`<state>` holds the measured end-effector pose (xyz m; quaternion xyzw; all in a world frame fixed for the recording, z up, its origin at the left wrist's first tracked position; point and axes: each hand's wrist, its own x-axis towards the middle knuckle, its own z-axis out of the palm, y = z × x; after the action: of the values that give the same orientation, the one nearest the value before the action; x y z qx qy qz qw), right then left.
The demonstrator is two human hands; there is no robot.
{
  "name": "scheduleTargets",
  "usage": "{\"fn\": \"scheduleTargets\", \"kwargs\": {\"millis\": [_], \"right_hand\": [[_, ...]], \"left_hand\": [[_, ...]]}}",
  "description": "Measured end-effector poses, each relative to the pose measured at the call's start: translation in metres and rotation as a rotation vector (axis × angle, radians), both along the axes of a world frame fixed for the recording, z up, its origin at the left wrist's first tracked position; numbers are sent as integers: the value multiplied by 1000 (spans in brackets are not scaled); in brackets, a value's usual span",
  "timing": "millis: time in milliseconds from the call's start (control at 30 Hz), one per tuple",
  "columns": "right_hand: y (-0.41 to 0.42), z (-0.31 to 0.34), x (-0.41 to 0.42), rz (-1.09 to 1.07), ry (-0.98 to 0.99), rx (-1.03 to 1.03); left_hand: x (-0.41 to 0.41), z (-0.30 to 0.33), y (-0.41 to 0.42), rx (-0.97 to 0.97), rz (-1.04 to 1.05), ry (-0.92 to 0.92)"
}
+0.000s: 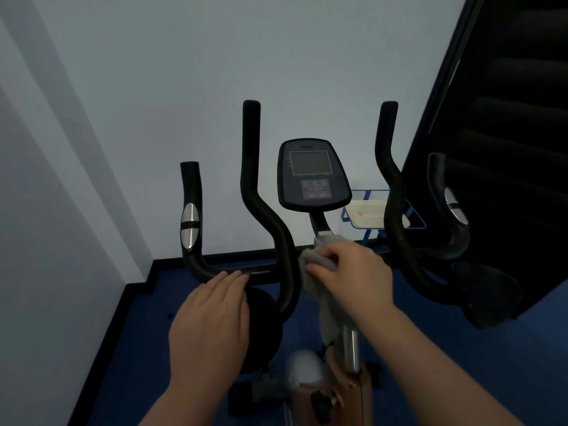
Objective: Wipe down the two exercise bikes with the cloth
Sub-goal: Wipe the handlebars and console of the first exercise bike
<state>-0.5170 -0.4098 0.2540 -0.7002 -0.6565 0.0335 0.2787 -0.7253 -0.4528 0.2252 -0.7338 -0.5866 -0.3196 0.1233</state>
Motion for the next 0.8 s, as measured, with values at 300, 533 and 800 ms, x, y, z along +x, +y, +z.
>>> {"fn": "scheduleTargets", "kwargs": {"millis": [300, 533, 800], "right_hand": [[-8, 0, -2, 27, 39, -37], [-34, -13, 10, -148, 144, 265], [33, -9, 5, -120, -32, 20]], "left_hand": [[1, 4, -4, -69, 6, 16], [3, 13, 0, -202, -9, 10], [10, 27, 21, -345, 15, 153]]}}
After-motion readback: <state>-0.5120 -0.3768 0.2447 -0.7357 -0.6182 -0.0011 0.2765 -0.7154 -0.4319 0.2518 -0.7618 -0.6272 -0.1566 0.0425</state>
